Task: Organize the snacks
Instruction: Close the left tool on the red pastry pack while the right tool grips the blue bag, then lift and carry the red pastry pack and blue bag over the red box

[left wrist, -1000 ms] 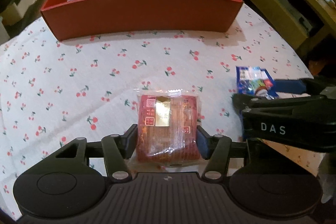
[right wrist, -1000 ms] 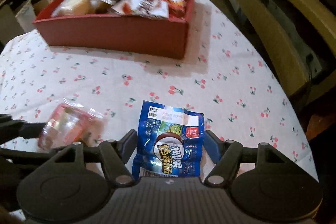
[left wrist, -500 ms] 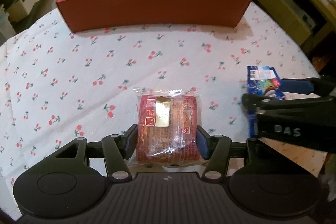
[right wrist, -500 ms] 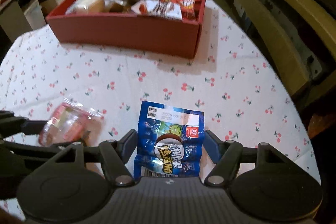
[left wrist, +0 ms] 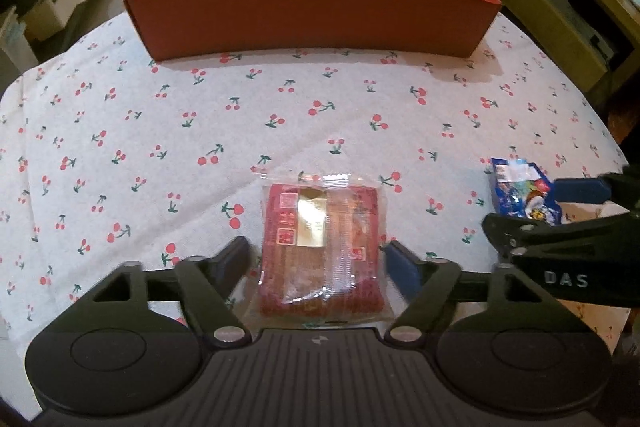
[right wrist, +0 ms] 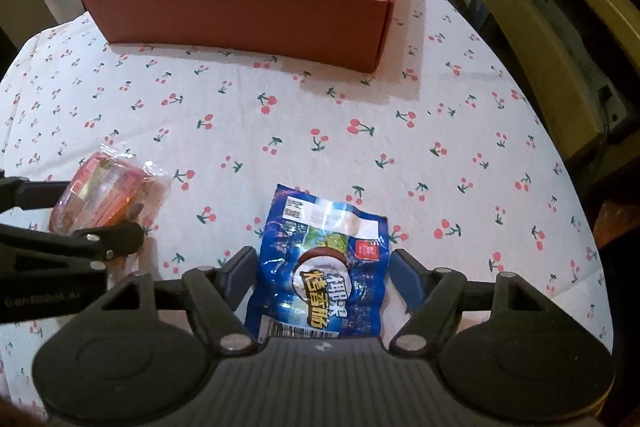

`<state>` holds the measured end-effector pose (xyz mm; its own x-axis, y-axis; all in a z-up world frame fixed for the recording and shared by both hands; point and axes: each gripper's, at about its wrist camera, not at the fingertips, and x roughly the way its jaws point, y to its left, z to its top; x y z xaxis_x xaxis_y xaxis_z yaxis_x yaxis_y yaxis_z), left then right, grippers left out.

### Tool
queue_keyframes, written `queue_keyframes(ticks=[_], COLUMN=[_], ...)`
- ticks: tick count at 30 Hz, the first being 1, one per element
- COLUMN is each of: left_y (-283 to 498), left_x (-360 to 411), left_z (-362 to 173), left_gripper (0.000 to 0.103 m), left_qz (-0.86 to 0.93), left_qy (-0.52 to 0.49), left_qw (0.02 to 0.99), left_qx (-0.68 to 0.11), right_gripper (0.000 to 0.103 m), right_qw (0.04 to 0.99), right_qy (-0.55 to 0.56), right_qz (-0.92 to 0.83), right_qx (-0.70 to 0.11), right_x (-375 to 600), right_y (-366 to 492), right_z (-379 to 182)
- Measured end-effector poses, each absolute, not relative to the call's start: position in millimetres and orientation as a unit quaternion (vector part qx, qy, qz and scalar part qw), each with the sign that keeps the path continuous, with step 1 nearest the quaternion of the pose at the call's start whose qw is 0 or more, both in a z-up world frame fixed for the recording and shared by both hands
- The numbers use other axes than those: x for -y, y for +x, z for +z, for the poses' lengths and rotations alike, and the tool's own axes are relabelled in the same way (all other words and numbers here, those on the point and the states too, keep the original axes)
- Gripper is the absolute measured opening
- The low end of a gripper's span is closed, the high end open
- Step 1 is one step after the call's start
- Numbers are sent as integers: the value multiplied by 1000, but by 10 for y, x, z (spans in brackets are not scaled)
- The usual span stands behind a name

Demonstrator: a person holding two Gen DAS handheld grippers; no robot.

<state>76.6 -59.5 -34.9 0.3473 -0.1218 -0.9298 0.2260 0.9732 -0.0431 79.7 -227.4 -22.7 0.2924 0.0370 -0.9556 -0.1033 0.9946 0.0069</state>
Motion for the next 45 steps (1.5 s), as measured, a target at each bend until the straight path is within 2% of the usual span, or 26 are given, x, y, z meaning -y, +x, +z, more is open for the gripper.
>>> queue_keyframes(ticks=[4,9,18,45], left_y=[772,722,628,821], left_x=[595,621,685,677], left_z=[-384,-318,-196,206], left_gripper=[86,64,64,63], left_qz=[-96,-101,-122,-105], left_qy=[67,75,75,74], left_qw=[821,823,812,847], left_qx=[-558,-554,-566,-515], right_gripper=[76,75,75,75], right_qw=[805,817,840,874], right_qy=[-19,-54,-40,-20], right_qz=[36,33,37,48], right_qx=[-591,-573,-540,-484], right_x=[2302,2177,2122,2134], right_y=[789,695,603,736], right_z=[-221,-197,-14,322])
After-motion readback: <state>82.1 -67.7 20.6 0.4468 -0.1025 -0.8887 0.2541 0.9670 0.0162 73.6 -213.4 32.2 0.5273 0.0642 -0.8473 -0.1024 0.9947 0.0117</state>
